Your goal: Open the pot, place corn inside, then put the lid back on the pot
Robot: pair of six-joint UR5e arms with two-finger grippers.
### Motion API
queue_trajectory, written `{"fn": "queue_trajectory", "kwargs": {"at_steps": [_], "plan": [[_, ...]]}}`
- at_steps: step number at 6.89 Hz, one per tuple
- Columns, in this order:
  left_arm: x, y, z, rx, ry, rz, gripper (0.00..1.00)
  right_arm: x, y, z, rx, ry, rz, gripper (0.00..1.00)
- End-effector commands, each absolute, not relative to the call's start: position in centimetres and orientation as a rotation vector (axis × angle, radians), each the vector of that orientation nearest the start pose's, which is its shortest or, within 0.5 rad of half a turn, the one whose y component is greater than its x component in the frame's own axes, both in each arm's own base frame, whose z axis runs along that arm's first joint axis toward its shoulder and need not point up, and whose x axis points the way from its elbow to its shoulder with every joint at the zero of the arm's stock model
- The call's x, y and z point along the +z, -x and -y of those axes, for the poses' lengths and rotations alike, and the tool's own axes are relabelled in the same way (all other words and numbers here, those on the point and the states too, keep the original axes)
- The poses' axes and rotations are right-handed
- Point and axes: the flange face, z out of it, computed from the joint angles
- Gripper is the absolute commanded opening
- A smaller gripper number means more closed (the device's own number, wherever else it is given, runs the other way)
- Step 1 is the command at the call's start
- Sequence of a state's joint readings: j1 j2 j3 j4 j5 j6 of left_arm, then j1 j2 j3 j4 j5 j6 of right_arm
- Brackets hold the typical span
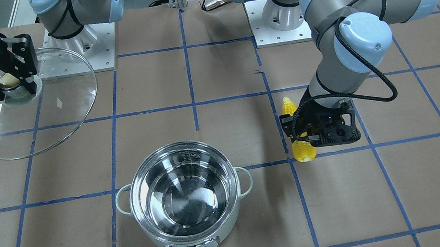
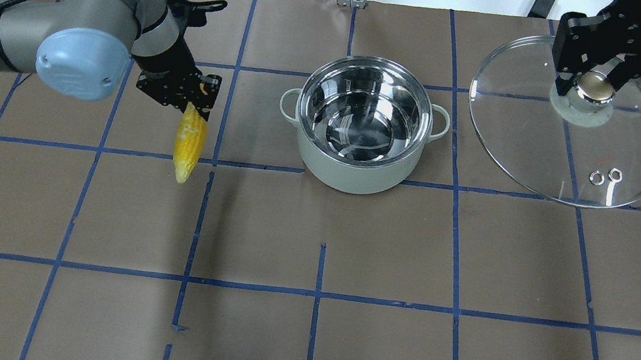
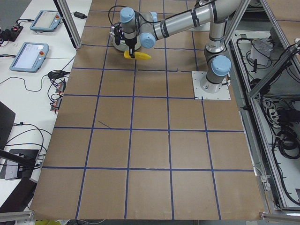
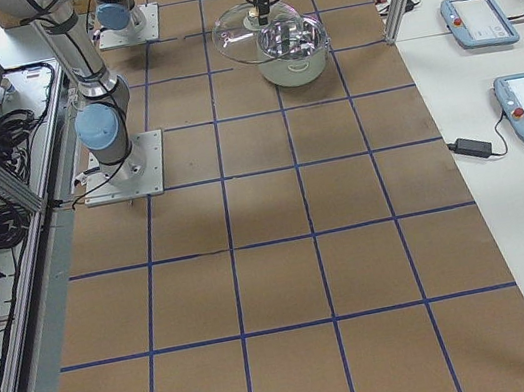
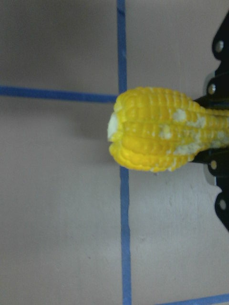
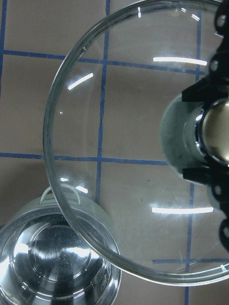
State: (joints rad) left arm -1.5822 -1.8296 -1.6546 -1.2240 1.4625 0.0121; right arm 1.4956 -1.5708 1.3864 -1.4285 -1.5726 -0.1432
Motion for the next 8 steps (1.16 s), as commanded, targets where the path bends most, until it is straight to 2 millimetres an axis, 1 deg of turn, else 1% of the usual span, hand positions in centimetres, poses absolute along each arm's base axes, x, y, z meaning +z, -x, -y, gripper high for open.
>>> {"fn": "queue_trajectory", "kwargs": {"at_steps": [1,2,3,4,5,6,7,8], "plan": [[38.2,24.9,60.3,-0.12,-0.068,-3.28,0.24,56.1,-9.6,50.0,-0.06,0.109,-3.146,0.06],[39.6,28.9,61.1,-0.083,-0.153,-3.26,0.25,56.0,-9.6,50.1,-0.055,0.109,-3.146,0.06],[39.6,31.9,61.9,-0.043,-0.197,-3.255,0.24,56.1,-9.6,50.1,-0.064,0.104,-3.145,0.06],[37.6,34.6,63.6,-0.032,-0.202,-3.257,0.24,56.1,-9.6,50.0,-0.065,0.101,-3.144,0.06],[35.1,36.1,65.2,-0.009,-0.221,-3.234,0.25,55.9,-9.6,49.8,-0.058,0.104,-3.143,0.06],[33.3,36.7,66.1,0.007,-0.229,-3.22,0.27,54.7,-9.6,49.8,-0.029,0.104,-3.14,0.06],[32.5,37.7,66.1,-0.023,-0.245,-3.223,0.35,53.5,-9.6,49.8,-0.01,0.106,-3.14,0.06],[31.5,38.4,66.1,-0.029,-0.27,-3.186,0.7,53.2,-9.6,49.7,0.002,0.106,-3.14,0.06]]}}
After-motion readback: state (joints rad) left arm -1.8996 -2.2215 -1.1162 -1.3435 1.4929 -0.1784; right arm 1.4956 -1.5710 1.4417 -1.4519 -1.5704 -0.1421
